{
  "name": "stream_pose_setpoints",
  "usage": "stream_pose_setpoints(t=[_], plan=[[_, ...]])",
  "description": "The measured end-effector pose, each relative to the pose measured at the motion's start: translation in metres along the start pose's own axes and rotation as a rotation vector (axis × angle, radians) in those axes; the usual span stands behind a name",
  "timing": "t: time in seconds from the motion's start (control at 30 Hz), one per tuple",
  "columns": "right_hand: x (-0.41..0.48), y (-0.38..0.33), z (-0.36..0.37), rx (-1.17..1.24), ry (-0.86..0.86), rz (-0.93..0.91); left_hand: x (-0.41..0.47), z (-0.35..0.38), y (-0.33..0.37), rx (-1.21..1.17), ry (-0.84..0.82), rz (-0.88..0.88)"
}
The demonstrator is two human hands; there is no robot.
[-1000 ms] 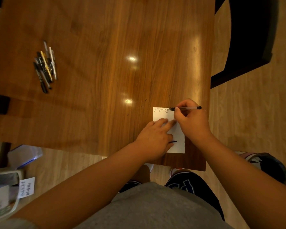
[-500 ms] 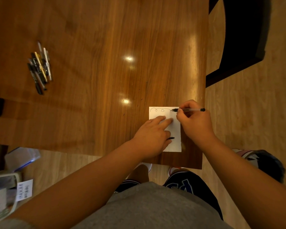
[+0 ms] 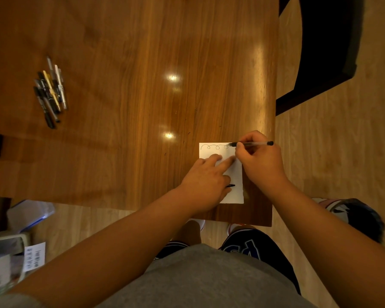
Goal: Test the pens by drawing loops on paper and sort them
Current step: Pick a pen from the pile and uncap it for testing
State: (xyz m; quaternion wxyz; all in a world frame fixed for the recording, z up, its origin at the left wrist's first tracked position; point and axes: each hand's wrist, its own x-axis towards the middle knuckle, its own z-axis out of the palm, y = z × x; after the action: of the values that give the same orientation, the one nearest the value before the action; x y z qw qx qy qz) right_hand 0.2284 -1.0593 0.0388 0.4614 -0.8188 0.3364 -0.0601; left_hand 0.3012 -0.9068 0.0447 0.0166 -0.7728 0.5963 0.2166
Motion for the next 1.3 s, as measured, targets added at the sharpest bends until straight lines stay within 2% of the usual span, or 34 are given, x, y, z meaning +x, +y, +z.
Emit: stream_pose_setpoints(t=[0.5, 1.13, 1.3], plan=[[-0.008, 0.010, -0.009, -0.003, 0.043, 0.038, 0.002, 0.008, 0.001, -0.080, 0.054, 0.011], [-0.004, 0.008, -0.018, -0.055, 0.050, 0.072, 0.003, 0.005, 0.000, -0.048, 0.069, 0.019], [-0.006, 0.001, -0.033, 0.183, 0.098, 0.207, 0.004, 0.003, 0.004, -0.112, 0.081, 0.005]])
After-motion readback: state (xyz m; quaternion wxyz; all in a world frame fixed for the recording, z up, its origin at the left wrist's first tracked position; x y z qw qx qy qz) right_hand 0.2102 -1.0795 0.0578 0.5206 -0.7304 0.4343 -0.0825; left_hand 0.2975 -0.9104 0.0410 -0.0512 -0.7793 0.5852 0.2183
